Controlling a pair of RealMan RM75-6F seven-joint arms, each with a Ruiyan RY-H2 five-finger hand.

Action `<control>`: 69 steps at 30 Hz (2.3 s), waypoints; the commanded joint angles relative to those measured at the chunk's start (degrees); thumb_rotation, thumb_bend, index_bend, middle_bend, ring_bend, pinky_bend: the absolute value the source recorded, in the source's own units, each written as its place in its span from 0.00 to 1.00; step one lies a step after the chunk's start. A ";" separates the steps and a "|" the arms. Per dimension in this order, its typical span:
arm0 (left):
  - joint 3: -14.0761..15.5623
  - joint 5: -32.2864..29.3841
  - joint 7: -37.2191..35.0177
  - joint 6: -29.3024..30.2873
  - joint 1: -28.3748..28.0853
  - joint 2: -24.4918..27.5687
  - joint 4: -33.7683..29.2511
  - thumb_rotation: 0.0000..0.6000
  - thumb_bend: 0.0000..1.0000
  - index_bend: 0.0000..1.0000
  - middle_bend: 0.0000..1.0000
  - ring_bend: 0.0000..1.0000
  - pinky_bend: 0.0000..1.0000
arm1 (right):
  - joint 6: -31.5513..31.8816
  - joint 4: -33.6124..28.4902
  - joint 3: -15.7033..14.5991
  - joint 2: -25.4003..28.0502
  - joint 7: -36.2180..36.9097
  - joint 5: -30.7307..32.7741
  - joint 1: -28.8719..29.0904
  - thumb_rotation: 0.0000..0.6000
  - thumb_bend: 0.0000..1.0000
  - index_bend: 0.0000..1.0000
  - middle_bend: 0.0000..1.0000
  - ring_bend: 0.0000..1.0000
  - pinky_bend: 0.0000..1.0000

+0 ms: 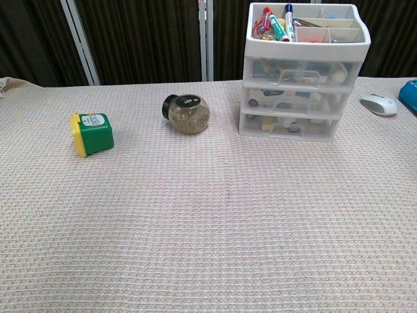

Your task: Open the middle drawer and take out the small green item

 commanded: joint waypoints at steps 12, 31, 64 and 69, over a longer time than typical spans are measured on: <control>0.18 0.00 -0.26 0.54 0.55 -0.08 0.12 1.00 0.28 0.00 0.00 0.00 0.00 | -0.31 -1.10 -0.02 0.27 0.87 -0.49 0.44 1.00 0.09 0.02 0.00 0.00 0.00; 0.07 0.24 0.05 0.35 0.40 -0.13 0.09 1.00 0.28 0.00 0.00 0.00 0.00 | -15.61 -12.30 11.26 -2.01 18.48 19.69 8.21 1.00 0.12 0.13 0.63 0.66 0.57; -0.06 0.23 -0.96 -0.55 -0.20 0.17 0.34 1.00 0.28 0.00 0.00 0.00 0.00 | -42.40 5.44 25.05 -19.95 44.39 55.14 26.03 1.00 0.23 0.20 0.78 0.79 0.66; -0.05 0.24 -1.13 -0.59 -0.22 0.20 0.35 1.00 0.28 0.00 0.00 0.00 0.00 | -43.42 7.40 25.79 -21.71 44.93 54.68 26.57 1.00 0.23 0.21 0.78 0.79 0.66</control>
